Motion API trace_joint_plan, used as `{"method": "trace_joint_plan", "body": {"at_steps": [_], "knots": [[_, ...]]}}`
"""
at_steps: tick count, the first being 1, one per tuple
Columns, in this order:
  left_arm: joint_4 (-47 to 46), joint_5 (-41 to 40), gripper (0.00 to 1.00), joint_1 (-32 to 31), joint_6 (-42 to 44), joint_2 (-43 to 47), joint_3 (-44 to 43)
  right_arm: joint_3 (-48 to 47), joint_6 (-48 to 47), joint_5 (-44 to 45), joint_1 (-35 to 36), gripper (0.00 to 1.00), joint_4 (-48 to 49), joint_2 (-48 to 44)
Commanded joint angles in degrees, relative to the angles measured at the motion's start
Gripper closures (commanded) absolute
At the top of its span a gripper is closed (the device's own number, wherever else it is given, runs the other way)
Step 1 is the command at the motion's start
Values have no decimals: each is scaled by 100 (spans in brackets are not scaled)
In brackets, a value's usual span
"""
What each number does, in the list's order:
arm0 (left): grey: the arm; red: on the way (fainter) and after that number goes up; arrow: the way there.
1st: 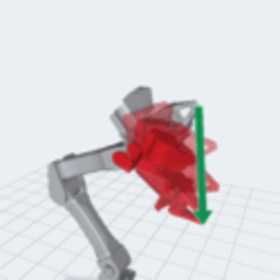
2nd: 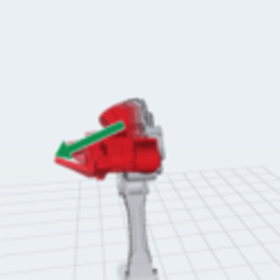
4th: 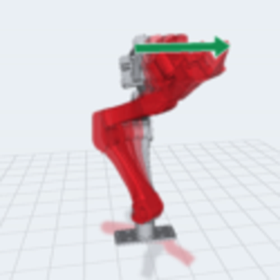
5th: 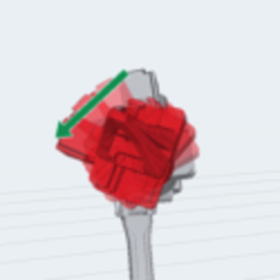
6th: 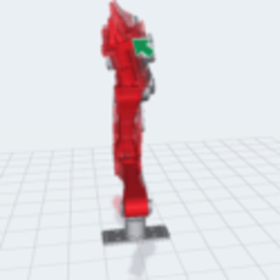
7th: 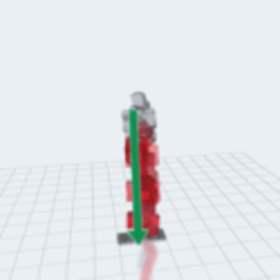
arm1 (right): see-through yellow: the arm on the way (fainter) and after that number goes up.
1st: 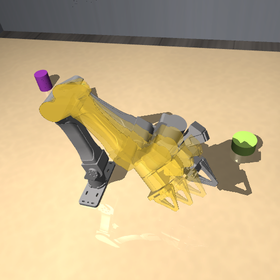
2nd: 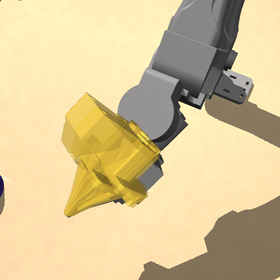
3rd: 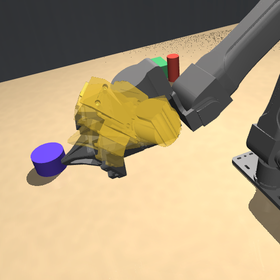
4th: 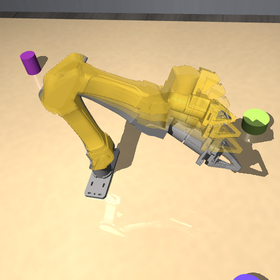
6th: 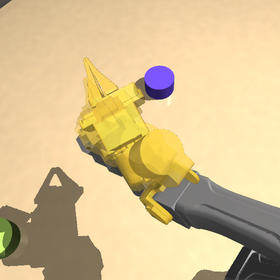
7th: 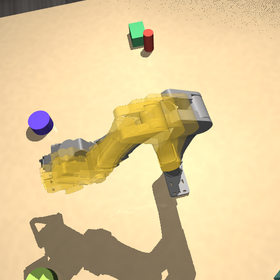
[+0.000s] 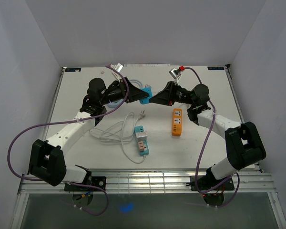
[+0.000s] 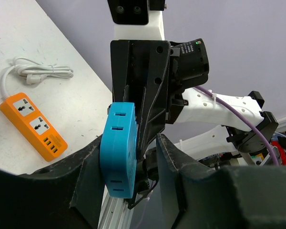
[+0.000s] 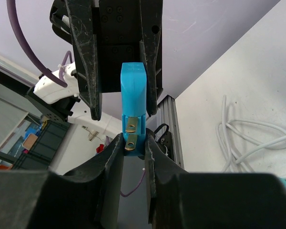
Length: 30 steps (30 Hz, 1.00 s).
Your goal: Insert the plug
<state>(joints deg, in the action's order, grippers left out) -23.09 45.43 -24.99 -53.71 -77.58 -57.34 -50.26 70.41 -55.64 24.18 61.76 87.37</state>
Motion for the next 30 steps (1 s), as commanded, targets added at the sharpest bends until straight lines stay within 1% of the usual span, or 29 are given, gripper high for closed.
{"method": "trace_joint_plan", "body": {"at_steps": [1, 5, 7, 8, 9, 10, 12, 13, 14, 15, 16, 17, 18, 20, 21, 22, 24, 25, 27, 28, 30], "knots": [[-196, 71, 47, -41, 1, -11, -102, -177, -80, 44, 60, 92, 170, -27], [-204, 124, 47, -84, 10, -82, -172, -142, -80, 79, 69, 92, 222, -1], [-204, 124, 51, -93, 19, -90, -172, -142, -89, 106, 78, 92, 214, -10], [-204, 124, 54, -93, 19, -99, -163, -168, -98, 106, 78, 92, 188, -1], [-204, 124, 63, -93, 19, -99, -155, -168, -89, 97, 78, 92, 196, -1], [-204, 133, 67, -93, 10, -99, -155, -168, -115, 97, 78, 92, 179, -1], [-204, 142, 81, -94, 10, -108, -155, -168, -124, 97, 86, 92, 161, -1], [-204, 142, 95, -93, 10, -99, -155, -168, -124, 97, 78, 91, 161, -1], [-187, 133, 100, -93, 19, -64, -155, -151, -133, 97, 78, 88, 170, -18], [-143, 98, 100, -93, 54, -38, -172, -133, -150, 97, 69, 85, 161, -27], [-82, 63, 100, -93, 97, -20, -189, -98, -168, 106, 69, 74, 161, -45], [101, 28, 100, -85, 220, 6, -224, -72, -194, 114, 51, 66, 161, -88], [216, -68, 100, -76, 273, 50, -294, 24, -229, 97, 16, 53, 135, -106], [655, -96, 100, -24, 492, 59, -452, 174, -282, 106, -80, 44, 126, -220], [822, -139, 100, -6, 563, 50, -610, 340, -335, 106, -124, 38, 109, -256], [1302, -218, 100, 3, 668, 50, -725, 411, -379, 88, -177, 36, 65, -299], [1849, -498, 100, 12, 1071, 15, -1101, 613, -554, 62, -317, 30, -49, -440], [2209, -543, 100, 12, 1169, -11, -1182, 675, -677, 53, -370, 29, -293, -510], [2640, -719, 100, 12, 1406, -29, -1349, 780, -984, 88, -502, 28, -680, -773], [3026, -859, 100, 12, 1477, -90, -1559, 877, -1438, 140, -563, 27, -1257, -888], [3423, -939, 100, 12, 1670, -195, -1788, 965, -1993, 437, -722, 27, -1953, -1248]]}}
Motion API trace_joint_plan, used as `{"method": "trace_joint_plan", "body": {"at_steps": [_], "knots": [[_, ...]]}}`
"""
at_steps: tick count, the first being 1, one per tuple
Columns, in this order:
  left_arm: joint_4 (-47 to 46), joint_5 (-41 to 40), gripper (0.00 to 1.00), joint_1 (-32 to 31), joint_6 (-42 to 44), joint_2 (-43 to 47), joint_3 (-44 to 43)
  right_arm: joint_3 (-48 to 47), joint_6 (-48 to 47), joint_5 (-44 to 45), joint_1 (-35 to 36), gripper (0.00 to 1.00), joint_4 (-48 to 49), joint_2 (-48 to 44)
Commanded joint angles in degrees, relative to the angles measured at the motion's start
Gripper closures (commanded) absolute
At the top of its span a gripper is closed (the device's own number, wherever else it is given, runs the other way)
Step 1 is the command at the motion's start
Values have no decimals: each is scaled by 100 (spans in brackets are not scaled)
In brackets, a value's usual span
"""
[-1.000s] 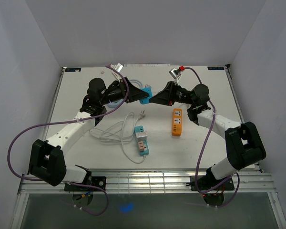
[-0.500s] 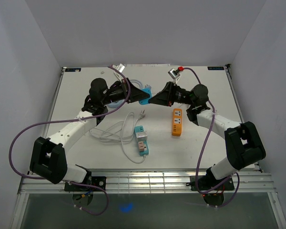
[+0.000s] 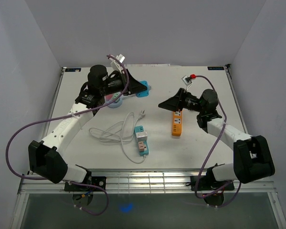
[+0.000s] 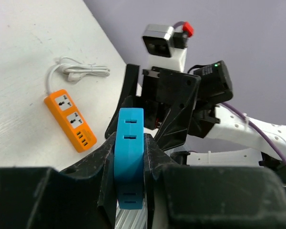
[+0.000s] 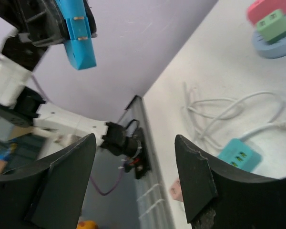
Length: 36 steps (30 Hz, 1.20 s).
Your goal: Insert the plug
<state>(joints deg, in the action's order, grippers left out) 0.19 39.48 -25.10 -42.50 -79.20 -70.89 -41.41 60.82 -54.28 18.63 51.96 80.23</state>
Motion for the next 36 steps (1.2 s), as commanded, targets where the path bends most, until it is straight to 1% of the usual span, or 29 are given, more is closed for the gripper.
{"method": "trace_joint_plan", "body": {"at_steps": [1, 2, 3, 4, 5, 6, 8, 9, 14, 22, 25, 26, 30, 32, 35, 36], "knots": [[1550, -441, 100, 23, 611, -104, -686, 37, -1724, 496, -211, 27, -1430, -665], [1746, -503, 100, 14, 664, -235, -811, -33, -2131, 732, -237, 27, -2575, -875], [1948, -573, 100, 5, 716, -315, -916, -138, -2536, 1413, -229, 27, -3195, -955], [2368, -660, 100, -3, 830, -385, -1031, -244, -3149, 1786, -237, 27, -3741, -1017], [2546, -896, 100, -56, 883, -534, -1232, -323, -3311, 2129, -237, 27, -4347, -1113], [2704, -1012, 100, -82, 945, -614, -1321, -324, -3444, 2776, -255, 27, -4579, -1140], [3057, -1379, 100, -249, 1042, -824, -1514, -289, -3594, 3325, -281, 28, -4914, -1185], [3145, -1486, 100, -319, 1077, -904, -1576, -263, -3603, 3780, -299, 30, -5133, -1176], [3400, -1970, 100, -819, 1148, -1326, -1954, -34, -3358, 4653, -412, 33, -5188, -1053], [3637, -2629, 100, -1356, 1086, -1932, -2350, 71, -3032, 5164, -677, 41, -5574, -535], [3638, -2744, 100, -1410, 1042, -1977, -2359, 185, -2936, 5313, -712, 43, -5566, -394], [3646, -2744, 100, -1410, 1042, -1994, -2359, 212, -2935, 5323, -729, 46, -5540, -350], [3638, -2736, 100, -1418, 1060, -1994, -2350, 203, -2926, 5235, -730, 55, -5469, -87], [3629, -2753, 100, -1410, 1068, -1994, -2333, 142, -2953, 5174, -730, 56, -5399, 115], [3629, -2771, 100, -1418, 1095, -2029, -2341, 2, -2970, 4797, -730, 55, -5267, 440], [3638, -2788, 100, -1418, 1095, -2047, -2359, -68, -2988, 4543, -738, 55, -5093, 511]]}}
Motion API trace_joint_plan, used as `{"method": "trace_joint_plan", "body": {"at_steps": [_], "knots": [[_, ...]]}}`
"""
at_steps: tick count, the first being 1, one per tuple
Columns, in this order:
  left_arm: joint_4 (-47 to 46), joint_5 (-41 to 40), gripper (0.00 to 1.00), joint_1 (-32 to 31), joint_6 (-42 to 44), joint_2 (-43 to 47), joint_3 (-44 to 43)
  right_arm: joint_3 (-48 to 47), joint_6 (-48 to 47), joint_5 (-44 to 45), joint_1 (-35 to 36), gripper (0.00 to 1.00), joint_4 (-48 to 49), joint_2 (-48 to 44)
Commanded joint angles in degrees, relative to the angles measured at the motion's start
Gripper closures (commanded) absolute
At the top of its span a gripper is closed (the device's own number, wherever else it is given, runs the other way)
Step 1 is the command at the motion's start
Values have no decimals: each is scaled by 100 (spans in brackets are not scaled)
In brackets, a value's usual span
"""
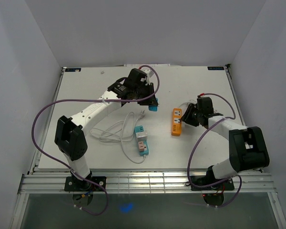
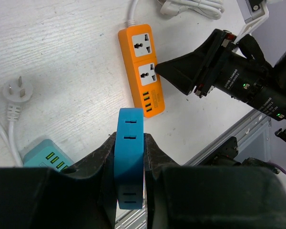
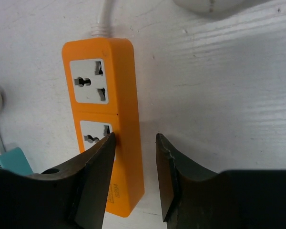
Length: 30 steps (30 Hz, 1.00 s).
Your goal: Insert the plug
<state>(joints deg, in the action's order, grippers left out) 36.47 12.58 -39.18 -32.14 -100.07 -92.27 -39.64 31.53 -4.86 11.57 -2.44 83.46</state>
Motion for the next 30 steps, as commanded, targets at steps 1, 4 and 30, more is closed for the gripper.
{"method": "trace_joint_plan", "body": {"at_steps": [1, 4, 30], "knots": [[9, -98, 100, -11, 67, 23, -221, -264, -42, -480, -32, 54, 454, 345], [1, -54, 100, -11, 129, 5, -239, -273, -42, -1007, -6, 55, 839, 609], [150, 728, 100, -11, 1349, -1312, -1292, 61, -376, -1052, 513, 46, 815, 48]]}}
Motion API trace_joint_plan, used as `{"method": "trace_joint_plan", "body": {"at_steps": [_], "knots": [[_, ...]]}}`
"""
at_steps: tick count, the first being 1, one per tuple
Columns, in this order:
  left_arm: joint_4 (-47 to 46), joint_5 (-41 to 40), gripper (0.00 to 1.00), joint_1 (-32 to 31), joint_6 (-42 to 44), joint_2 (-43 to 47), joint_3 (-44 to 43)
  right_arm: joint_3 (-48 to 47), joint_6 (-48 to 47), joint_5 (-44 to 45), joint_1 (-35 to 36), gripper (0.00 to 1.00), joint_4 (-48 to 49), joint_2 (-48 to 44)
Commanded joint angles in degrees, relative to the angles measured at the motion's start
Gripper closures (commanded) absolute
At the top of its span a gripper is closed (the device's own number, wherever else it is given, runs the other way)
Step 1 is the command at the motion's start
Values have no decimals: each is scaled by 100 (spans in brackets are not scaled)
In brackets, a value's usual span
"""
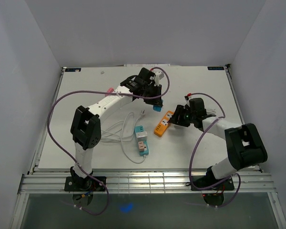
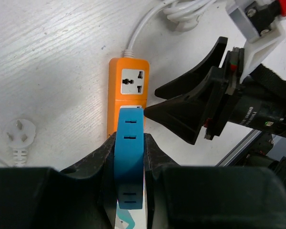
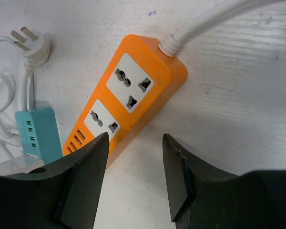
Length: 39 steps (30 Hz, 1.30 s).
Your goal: Insert the plug
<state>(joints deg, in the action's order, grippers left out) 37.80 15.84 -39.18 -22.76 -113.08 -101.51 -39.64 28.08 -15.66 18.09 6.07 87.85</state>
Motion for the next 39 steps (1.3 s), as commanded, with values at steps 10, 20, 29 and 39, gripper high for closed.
{"method": "trace_joint_plan", "body": {"at_steps": [10, 20, 29, 39], "knots": [[1017, 359, 100, -239, 1098, -557, -1098, 114, 119, 150, -788, 47, -281, -1131], [1852, -282, 100, -661, 1564, -1593, -2563, -97, 348, -86, -1044, 52, -290, -796], [2276, -1011, 100, -740, 1486, -2034, -3146, -88, 540, 160, -1044, 53, -98, -621], [1696, -1144, 100, -740, 1283, -1138, -2259, -659, 1059, -183, -1044, 40, 343, 503]]}}
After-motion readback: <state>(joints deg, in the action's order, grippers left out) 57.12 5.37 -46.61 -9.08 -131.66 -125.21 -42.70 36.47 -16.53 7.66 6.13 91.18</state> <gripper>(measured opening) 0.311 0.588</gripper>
